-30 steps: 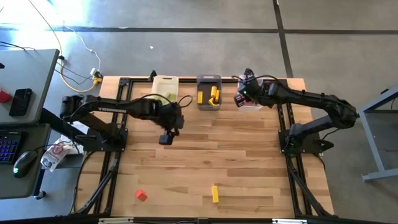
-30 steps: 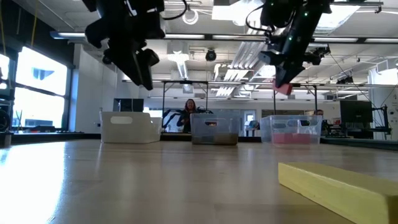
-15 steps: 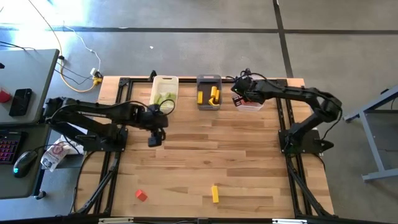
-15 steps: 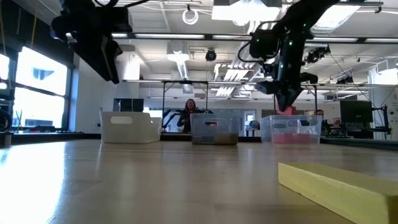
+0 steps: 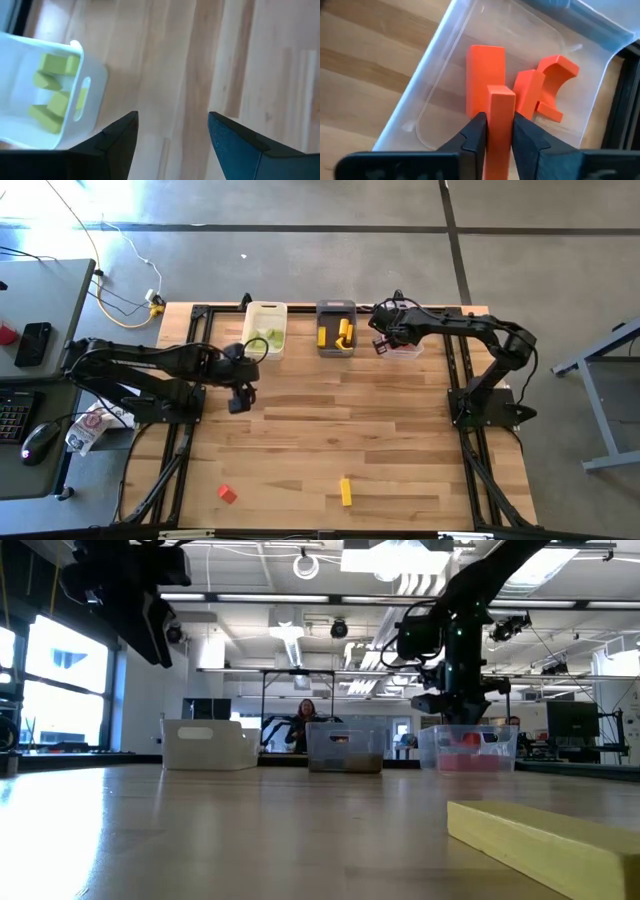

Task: Sort & place blocks by color
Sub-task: Put the orange block into the transparent bin, then put the yellow block into the black bin

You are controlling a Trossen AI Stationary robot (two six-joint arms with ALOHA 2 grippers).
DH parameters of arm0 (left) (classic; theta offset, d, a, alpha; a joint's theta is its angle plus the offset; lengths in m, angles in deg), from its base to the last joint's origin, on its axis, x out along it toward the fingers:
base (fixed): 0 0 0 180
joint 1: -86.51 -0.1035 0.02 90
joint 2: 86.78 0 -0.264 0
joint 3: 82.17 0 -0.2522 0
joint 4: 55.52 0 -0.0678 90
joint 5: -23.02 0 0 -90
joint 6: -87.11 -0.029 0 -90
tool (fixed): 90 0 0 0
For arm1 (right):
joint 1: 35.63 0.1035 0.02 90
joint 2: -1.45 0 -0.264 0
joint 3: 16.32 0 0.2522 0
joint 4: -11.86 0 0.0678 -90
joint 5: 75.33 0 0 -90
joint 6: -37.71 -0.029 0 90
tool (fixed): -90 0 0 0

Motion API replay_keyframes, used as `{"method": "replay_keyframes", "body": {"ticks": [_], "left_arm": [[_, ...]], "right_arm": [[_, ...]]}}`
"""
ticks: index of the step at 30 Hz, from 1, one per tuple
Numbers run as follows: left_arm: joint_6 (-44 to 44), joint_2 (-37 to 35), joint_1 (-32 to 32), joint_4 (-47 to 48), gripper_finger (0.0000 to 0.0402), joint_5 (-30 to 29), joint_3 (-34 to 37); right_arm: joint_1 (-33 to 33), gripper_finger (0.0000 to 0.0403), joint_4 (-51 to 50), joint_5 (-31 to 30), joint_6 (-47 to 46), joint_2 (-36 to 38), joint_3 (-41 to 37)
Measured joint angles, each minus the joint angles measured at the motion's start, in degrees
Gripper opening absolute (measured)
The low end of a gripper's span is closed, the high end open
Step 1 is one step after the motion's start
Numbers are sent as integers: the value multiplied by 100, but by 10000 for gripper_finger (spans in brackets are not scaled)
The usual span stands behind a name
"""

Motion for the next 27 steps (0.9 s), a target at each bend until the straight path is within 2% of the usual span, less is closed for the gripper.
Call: {"method": "replay_keyframes", "body": {"ticks": [6, 10, 13, 17, 24, 27], "left_arm": [[-3, -78, -1, 143, 225, -210, 0], [-75, -77, -2, 142, 225, -223, 0], [-92, -77, -2, 141, 225, -225, 0], [-59, -76, -2, 126, 225, -254, -2], [66, -75, -11, 95, 225, -374, -2], [237, -75, -11, 77, 225, -375, -2]], "right_arm": [[42, 129, -84, -17, 109, 92, 12], [42, 159, -577, 50, -196, 256, 318], [133, 164, -896, 217, -553, 361, 584], [486, 165, -929, 751, -881, 462, 740], [1459, 165, -921, 1492, -1674, 474, 758], [1979, 165, -917, 1598, -2160, 474, 758]]}}
